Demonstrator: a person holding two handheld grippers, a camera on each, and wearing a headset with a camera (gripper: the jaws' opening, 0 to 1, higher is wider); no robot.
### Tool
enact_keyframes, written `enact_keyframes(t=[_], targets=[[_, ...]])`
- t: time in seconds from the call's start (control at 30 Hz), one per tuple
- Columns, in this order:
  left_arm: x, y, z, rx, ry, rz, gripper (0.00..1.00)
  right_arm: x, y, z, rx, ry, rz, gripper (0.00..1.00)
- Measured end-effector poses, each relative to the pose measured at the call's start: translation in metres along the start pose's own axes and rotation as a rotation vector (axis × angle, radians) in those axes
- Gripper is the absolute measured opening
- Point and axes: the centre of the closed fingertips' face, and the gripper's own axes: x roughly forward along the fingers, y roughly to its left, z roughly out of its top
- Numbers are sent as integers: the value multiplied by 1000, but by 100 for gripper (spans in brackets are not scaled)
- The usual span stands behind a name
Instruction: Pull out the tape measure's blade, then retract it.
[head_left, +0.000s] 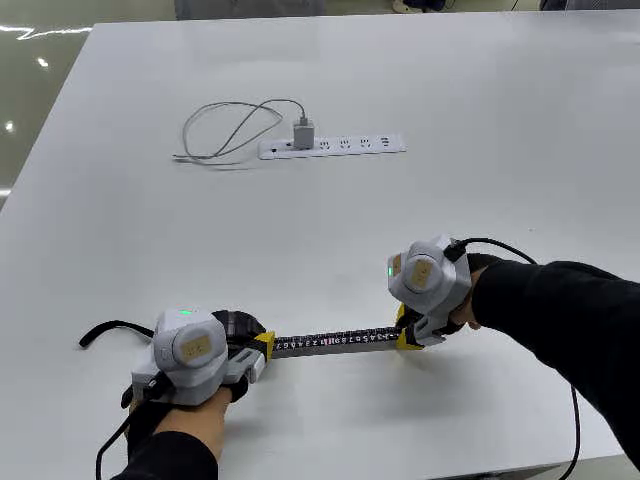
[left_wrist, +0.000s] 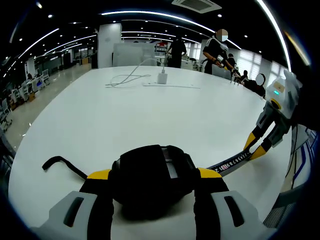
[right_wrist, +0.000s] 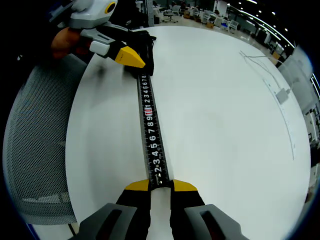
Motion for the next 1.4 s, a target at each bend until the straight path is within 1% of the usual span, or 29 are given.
enact_keyframes(t=[0.13, 0.27, 0.4, 0.8, 0.93, 1.0, 1.23, 1.33, 1.4], targets=[[0, 0, 0, 4, 2, 0, 61, 1, 1, 2, -6, 8, -9, 10], [0, 0, -1, 3, 1, 1, 61, 2, 1, 3, -22, 3, -7, 10], [0, 0, -1, 8, 2, -1, 61, 3, 1, 5, -4, -7, -12, 10], [-1, -1, -2, 14, 2, 0, 61, 5, 2, 10, 4, -12, -7, 10], [0, -1, -2, 14, 2, -2, 61, 5, 1, 12, 46, -22, -3, 10], [0, -1, -2, 12, 4, -4, 61, 6, 3, 13, 19, -15, -7, 10], [0, -1, -2, 10, 8, -8, 61, 7, 2, 15, -24, 1, -6, 10], [0, -1, -2, 10, 9, -10, 61, 7, 2, 16, -15, 0, -4, 11], [0, -1, -2, 9, 8, -10, 61, 7, 3, 17, -42, 4, -3, 11]])
